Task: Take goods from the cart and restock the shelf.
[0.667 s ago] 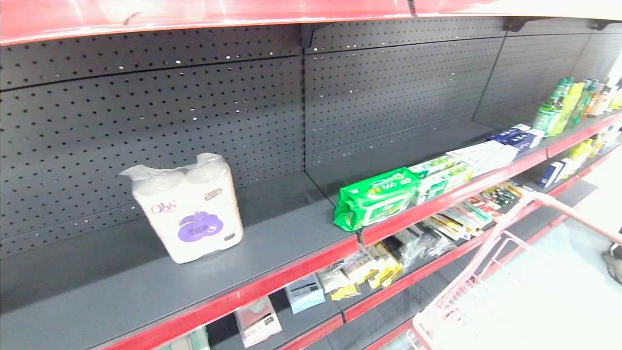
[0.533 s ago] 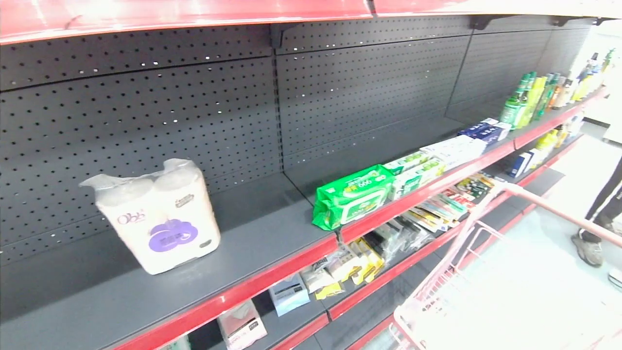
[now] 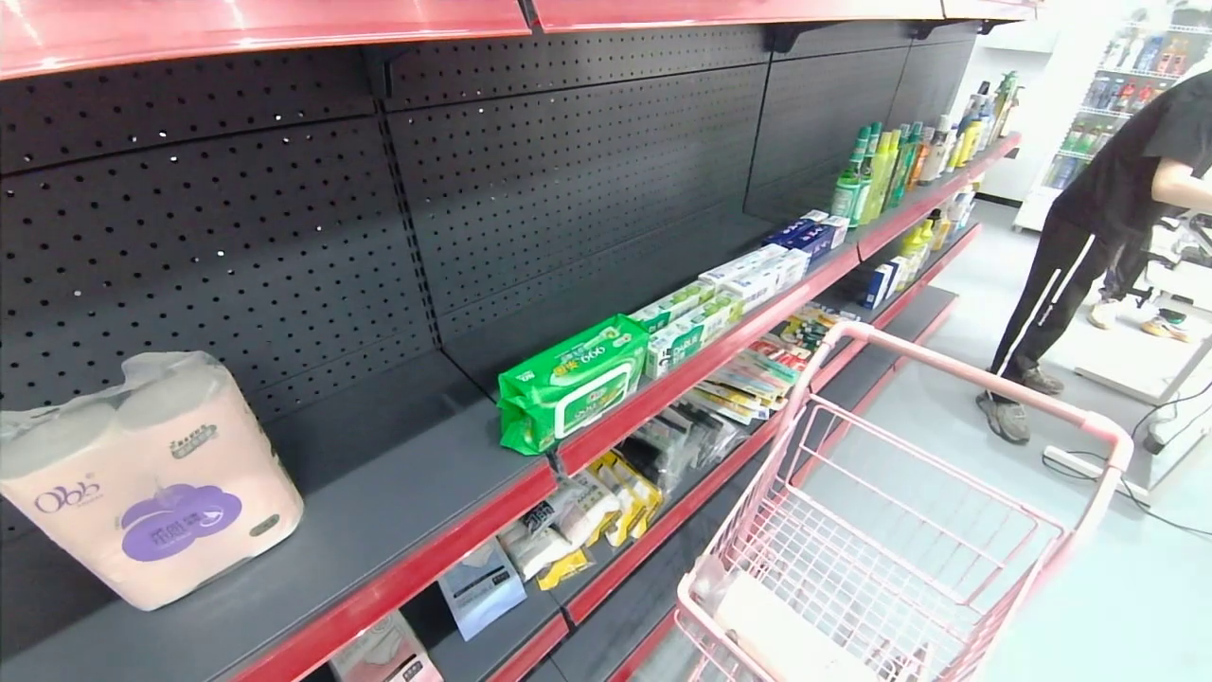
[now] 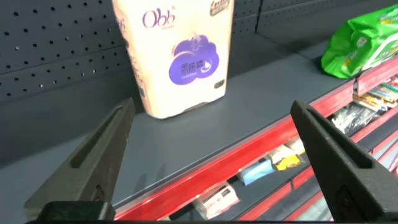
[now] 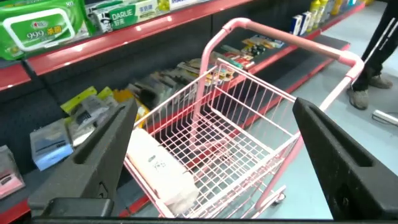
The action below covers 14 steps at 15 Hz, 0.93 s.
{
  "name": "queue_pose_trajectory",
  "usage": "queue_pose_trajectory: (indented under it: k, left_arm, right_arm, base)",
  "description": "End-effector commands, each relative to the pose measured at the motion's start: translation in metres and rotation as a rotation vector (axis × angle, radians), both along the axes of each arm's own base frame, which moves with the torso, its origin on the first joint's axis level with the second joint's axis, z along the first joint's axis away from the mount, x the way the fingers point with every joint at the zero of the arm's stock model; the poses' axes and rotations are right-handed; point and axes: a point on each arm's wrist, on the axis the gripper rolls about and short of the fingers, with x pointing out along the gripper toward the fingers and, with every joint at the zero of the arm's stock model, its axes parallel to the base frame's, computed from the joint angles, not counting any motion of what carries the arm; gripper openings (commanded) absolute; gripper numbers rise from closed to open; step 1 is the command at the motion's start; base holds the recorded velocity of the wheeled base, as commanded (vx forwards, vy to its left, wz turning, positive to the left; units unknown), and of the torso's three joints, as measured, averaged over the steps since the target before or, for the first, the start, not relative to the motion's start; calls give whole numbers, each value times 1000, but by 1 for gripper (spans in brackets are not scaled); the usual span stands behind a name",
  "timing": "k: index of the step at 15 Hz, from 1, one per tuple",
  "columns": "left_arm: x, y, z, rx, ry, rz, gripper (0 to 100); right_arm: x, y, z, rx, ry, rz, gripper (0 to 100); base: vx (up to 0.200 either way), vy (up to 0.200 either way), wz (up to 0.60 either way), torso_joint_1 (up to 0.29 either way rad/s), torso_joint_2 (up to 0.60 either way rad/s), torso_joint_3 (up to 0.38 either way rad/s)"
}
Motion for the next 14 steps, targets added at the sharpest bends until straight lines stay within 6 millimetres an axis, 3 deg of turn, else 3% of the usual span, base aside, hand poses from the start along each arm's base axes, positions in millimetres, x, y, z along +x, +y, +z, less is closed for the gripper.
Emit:
queue_pose_trajectory:
  k: [1, 2, 3, 4, 5, 7, 8, 12, 14]
  left_arm:
    - [0, 0, 0, 0, 1, 1, 100]
    - [0, 0, 0, 0, 1, 1, 100]
    - [0, 0, 0, 0, 1, -1, 100]
    - [0, 0, 0, 0, 1, 1, 100]
    - [0, 0, 0, 0, 1, -1, 100]
    - [0, 0, 0, 0, 1, -1, 100]
    - [0, 0, 0, 0, 1, -1, 100]
    - [0, 0, 0, 0, 1, 1, 100]
    - [0, 0, 0, 0, 1, 1, 100]
  right_arm:
    - [2, 0, 2, -7, 27, 9, 100]
    - [4, 1, 38, 0, 8, 81, 100]
    - [19, 2, 87, 62, 36, 102, 100]
    - [64, 3, 167, 204, 57, 95, 100]
    - [96, 4, 178, 134, 130, 86, 100]
    - [160, 7, 135, -108, 416, 147, 100]
    - [177, 9, 126, -98, 486, 167, 100]
    - [239, 59, 39, -214, 918, 342, 100]
    - [254, 74, 22, -269, 983, 387, 100]
  base:
    - [0, 0, 0, 0, 0, 0]
    - [0, 0, 0, 0, 0, 0]
    - [0, 0, 0, 0, 0, 0]
    - [0, 0, 0, 0, 0, 0]
    - [0, 0, 0, 0, 0, 0]
    - [0, 0, 0, 0, 0, 0]
    - [0, 0, 0, 0, 0, 0]
    - [0, 0, 0, 0, 0, 0]
    - [0, 0, 0, 0, 0, 0]
